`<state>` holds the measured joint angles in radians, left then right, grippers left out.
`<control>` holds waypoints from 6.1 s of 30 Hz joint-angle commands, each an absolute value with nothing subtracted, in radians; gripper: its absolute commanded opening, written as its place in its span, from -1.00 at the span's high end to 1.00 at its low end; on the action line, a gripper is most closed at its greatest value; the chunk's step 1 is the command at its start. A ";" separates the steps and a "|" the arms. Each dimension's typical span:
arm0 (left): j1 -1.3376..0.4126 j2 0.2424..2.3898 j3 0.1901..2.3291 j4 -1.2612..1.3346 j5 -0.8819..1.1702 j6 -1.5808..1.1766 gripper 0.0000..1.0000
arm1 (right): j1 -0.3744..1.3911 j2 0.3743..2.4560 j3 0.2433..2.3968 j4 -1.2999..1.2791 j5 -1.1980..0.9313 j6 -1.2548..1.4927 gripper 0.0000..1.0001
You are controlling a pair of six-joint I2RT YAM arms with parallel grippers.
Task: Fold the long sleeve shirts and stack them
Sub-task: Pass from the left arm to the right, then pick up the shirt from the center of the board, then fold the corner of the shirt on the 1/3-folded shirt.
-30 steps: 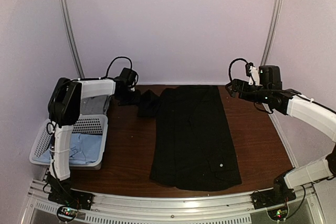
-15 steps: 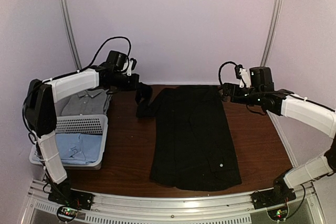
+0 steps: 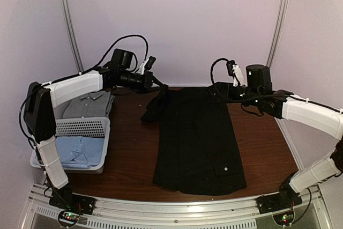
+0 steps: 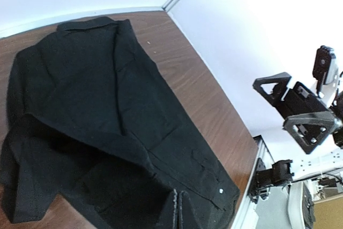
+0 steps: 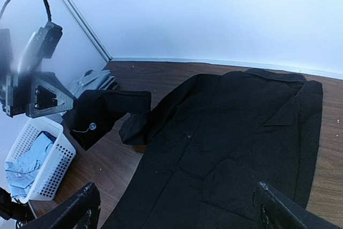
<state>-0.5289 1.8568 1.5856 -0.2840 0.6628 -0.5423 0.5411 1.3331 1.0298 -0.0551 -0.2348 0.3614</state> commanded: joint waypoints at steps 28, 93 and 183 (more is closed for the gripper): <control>-0.610 1.921 1.587 0.045 0.842 -0.894 1.00 | 0.779 1.684 1.286 0.119 -0.289 0.393 -0.85; -0.990 1.551 0.716 -0.125 0.371 -0.964 0.12 | 0.713 1.559 1.556 -0.059 -0.023 0.215 1.00; -1.063 1.992 1.443 -0.409 0.723 -0.492 0.11 | 0.460 1.406 1.297 -0.109 -0.026 0.067 1.00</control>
